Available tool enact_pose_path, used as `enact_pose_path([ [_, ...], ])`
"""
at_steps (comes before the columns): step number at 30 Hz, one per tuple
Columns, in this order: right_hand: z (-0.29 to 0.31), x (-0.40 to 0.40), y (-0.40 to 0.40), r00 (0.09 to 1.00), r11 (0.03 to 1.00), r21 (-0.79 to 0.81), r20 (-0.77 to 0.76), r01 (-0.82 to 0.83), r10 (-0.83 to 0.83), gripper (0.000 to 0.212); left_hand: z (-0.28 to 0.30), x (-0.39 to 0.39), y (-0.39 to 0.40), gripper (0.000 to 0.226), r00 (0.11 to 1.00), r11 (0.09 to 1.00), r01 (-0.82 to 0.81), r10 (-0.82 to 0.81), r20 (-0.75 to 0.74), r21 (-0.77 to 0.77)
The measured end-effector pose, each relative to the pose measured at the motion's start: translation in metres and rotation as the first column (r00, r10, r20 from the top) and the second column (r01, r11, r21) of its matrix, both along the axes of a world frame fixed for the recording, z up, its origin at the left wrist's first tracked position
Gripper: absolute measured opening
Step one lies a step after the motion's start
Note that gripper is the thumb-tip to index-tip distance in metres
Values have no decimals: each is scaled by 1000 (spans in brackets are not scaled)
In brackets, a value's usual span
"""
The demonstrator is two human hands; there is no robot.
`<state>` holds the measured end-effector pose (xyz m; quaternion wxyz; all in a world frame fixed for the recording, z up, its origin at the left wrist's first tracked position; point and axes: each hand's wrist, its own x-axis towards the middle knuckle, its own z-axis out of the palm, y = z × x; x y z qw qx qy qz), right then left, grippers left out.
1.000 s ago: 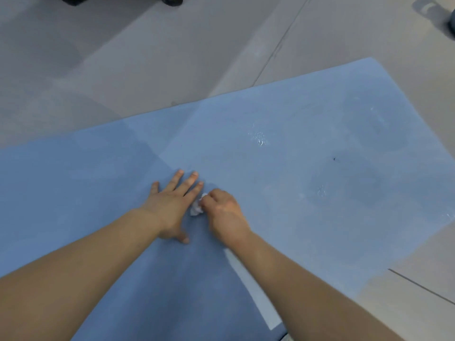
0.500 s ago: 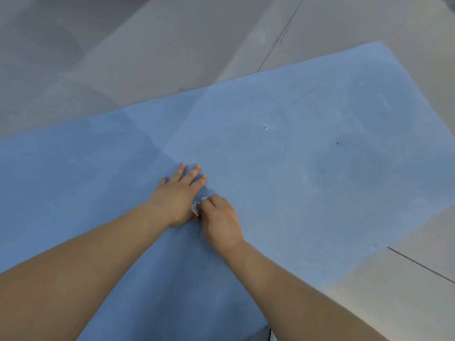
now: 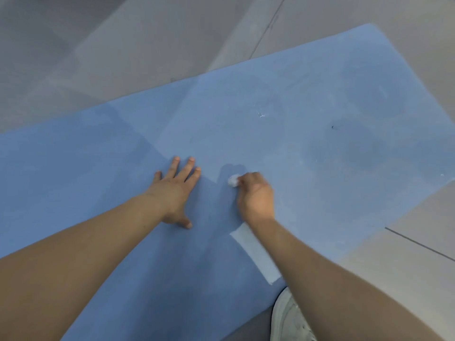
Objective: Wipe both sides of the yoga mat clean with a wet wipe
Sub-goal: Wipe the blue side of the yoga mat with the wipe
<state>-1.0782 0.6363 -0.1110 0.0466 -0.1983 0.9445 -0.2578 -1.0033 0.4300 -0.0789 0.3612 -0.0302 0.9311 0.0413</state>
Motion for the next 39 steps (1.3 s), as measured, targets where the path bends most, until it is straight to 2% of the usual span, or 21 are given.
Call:
enact_pose_path([
  [2,-3,47,-24,974,976,55,97,-210,204,19,3,0,6,146,1000,1000,-18,18,7,-10],
  [4,1,68,-33,946,951,57,132,-305,296,17,6,1,13,138,1000,1000,-18,18,6,-5],
  [6,5,57,-28,907,907,7,36,-421,420,10,7,7,17,123,1000,999,29,-29,-10,25],
  [7,6,45,-20,882,881,45,11,-472,472,10,6,12,18,115,998,997,63,-62,-28,42],
  [9,8,13,8,913,897,173,49,-407,405,19,5,22,18,103,993,991,114,-111,-46,70],
  [11,13,-22,51,981,955,224,34,-195,192,23,6,30,17,101,992,989,121,-118,-33,87],
  [13,17,-45,88,999,986,162,-4,34,-34,22,7,33,19,112,994,989,111,-112,-5,99],
  [16,15,-34,83,986,974,157,10,164,-167,22,8,32,29,137,991,991,121,-124,51,54],
  [18,11,5,57,987,983,95,20,157,-160,16,8,34,40,146,990,992,124,-124,66,-3],
  [22,9,107,11,977,979,-64,76,-194,199,19,7,32,53,148,995,998,53,-50,88,-28],
  [24,10,126,8,934,936,-49,67,-348,351,14,4,32,53,147,995,998,46,-44,86,-30],
  [26,4,105,21,880,881,8,28,-474,473,13,2,34,50,148,996,999,48,-47,75,-24],
  [28,-4,65,47,905,904,54,17,-425,425,18,3,35,49,148,996,999,51,-50,75,-13],
  [30,-4,19,86,988,985,73,-17,-153,155,23,4,35,50,149,995,999,51,-50,85,-16],
  [32,3,-6,117,996,989,121,-16,88,-86,23,5,33,52,150,994,998,55,-52,98,-23],
  [33,5,-8,121,990,980,143,-4,139,-140,22,6,33,53,150,993,998,54,-51,103,-25],
  [36,8,27,93,987,982,97,3,160,-161,19,7,33,53,151,994,998,53,-51,100,-25],
  [39,5,97,49,999,999,-10,40,-33,34,16,6,32,52,151,993,999,45,-43,108,-19],
])
